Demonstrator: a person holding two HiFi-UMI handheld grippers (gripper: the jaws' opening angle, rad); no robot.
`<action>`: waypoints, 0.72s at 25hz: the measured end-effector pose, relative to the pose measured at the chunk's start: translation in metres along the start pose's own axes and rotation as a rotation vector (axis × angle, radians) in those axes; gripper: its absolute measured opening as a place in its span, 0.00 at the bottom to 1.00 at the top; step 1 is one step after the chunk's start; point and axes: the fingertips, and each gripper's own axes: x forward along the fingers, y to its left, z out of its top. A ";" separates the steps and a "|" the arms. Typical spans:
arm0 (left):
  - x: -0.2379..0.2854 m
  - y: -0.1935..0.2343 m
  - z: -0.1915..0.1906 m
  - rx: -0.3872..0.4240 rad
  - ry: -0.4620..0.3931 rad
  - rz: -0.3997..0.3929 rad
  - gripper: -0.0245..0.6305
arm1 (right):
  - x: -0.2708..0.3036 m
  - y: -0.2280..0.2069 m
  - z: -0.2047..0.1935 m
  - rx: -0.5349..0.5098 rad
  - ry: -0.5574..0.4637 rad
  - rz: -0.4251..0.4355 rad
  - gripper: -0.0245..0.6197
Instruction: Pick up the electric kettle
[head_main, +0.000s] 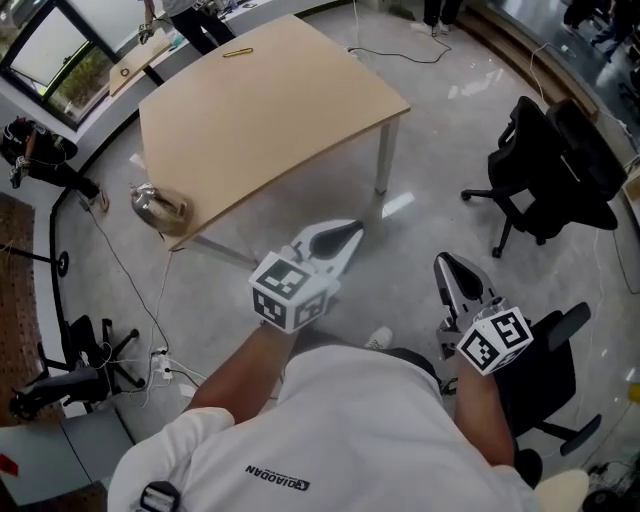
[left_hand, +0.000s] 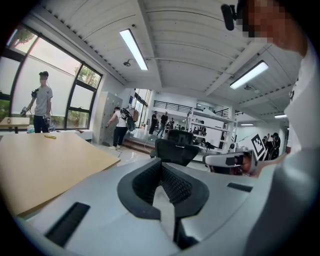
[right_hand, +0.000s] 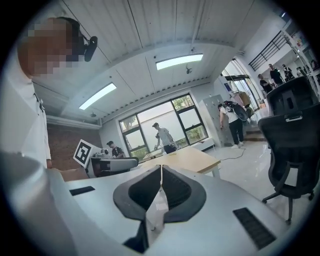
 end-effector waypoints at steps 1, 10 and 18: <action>-0.009 0.006 -0.003 -0.004 0.001 0.014 0.03 | 0.007 0.006 -0.002 0.000 0.005 0.013 0.07; -0.100 0.075 -0.021 -0.043 -0.002 0.149 0.03 | 0.081 0.076 -0.025 -0.002 0.051 0.121 0.07; -0.199 0.146 -0.030 -0.070 -0.005 0.237 0.03 | 0.156 0.163 -0.040 -0.009 0.065 0.192 0.07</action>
